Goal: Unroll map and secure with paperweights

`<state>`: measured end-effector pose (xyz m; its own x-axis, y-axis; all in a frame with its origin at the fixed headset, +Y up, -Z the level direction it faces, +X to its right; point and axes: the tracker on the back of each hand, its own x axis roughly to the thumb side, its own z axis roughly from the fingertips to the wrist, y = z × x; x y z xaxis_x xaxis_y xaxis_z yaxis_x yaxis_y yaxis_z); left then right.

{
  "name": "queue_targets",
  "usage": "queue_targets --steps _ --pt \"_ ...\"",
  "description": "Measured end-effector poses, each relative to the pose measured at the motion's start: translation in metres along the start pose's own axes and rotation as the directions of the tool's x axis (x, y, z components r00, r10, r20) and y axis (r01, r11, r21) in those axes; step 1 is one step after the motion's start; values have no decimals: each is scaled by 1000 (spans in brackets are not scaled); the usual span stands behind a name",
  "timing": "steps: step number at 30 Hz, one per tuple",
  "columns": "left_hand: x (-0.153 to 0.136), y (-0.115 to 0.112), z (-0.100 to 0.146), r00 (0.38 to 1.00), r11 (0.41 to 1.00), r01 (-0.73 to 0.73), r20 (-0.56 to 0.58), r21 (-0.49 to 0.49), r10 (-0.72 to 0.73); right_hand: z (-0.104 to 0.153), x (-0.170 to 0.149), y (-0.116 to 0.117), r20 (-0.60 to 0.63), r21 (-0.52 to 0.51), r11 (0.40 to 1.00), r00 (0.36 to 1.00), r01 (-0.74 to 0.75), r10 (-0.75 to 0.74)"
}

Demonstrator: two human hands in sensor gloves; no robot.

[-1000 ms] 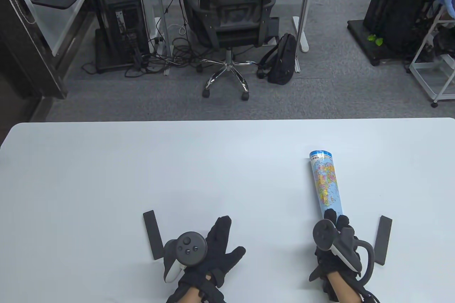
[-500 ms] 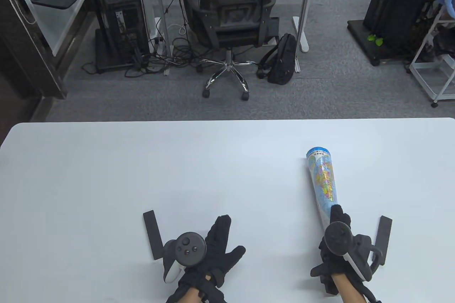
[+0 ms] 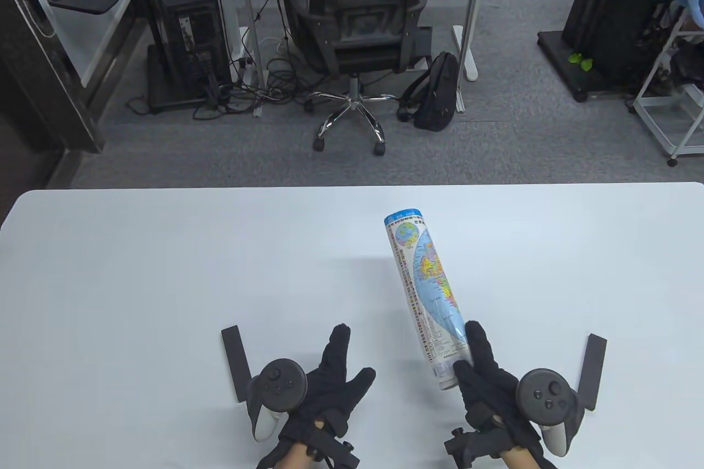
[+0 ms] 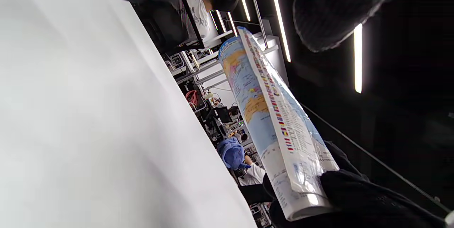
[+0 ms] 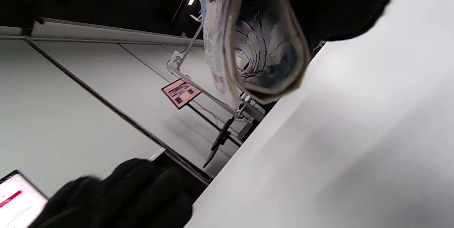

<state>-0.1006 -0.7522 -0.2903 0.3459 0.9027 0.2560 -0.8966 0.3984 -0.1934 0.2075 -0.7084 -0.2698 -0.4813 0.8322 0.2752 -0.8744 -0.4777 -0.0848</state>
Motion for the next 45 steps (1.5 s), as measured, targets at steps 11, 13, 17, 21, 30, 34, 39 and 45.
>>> queue_targets --steps 11,13,17,21,30,34,39,45 --pt "-26 -28 -4 774 771 -627 -204 -115 599 7 4 52 -48 318 867 919 384 -390" --pt "-28 -31 -4 710 704 -700 -216 -118 670 7 2 57 -75 347 837 903 422 -424" --pt "-30 -31 -5 673 663 -738 -216 -125 708 6 -3 62 -109 403 789 880 463 -461" --pt "-31 -25 -4 714 720 -691 -201 -55 670 5 -2 64 -133 489 771 909 407 -395" --pt "-11 -18 -5 965 977 -213 -156 -11 209 6 12 67 146 409 912 988 -24 -39" --pt "-2 -27 -6 983 987 -149 -119 -64 141 4 12 71 163 419 906 986 -59 -11" --pt "0 -37 -8 961 954 -267 -105 -138 254 2 4 62 112 364 931 993 -14 -29" --pt "1 -35 -10 969 963 -237 -110 -132 223 0 -4 56 47 349 935 995 62 -83"
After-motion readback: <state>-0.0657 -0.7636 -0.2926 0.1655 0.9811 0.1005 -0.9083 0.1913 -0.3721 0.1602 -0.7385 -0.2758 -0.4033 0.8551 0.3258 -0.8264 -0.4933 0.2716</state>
